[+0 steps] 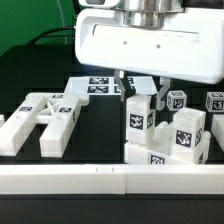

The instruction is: Assemble chair

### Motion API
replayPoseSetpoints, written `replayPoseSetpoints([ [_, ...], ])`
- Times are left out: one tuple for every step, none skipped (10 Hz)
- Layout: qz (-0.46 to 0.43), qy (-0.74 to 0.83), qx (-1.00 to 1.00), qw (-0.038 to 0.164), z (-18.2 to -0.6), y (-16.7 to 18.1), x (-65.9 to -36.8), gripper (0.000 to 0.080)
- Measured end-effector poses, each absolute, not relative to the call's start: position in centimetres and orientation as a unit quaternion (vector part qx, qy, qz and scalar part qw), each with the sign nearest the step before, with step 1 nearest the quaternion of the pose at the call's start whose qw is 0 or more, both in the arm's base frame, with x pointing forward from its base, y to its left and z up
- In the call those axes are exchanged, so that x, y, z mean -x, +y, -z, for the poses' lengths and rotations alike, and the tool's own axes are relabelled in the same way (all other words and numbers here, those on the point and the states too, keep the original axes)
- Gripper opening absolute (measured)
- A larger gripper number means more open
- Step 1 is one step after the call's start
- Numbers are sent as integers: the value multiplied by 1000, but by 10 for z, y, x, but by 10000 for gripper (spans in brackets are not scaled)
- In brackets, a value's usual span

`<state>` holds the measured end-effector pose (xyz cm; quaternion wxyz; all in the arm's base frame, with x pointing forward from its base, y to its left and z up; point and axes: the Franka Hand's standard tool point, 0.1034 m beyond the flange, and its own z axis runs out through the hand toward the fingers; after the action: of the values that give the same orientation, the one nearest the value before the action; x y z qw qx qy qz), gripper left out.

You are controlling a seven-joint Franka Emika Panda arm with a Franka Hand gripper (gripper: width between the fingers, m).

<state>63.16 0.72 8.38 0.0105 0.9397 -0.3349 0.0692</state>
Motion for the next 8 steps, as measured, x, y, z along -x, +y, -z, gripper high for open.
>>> replayPoseSetpoints([
  [-69,-384,-921,3,-84,7,-632,295],
  [-69,-419,-905,1,-84,8,-632,295],
  [-68,-448,-891,-3,-84,9,-631,295],
  [-64,-501,-863,-11,-84,10,-631,294],
  [-62,-539,-840,-17,-84,11,-631,294],
  [-62,-569,-820,-20,-84,11,-632,294],
  [-61,-608,-791,-24,-83,12,-632,294],
  [-58,-642,-764,-31,-83,13,-632,294],
])
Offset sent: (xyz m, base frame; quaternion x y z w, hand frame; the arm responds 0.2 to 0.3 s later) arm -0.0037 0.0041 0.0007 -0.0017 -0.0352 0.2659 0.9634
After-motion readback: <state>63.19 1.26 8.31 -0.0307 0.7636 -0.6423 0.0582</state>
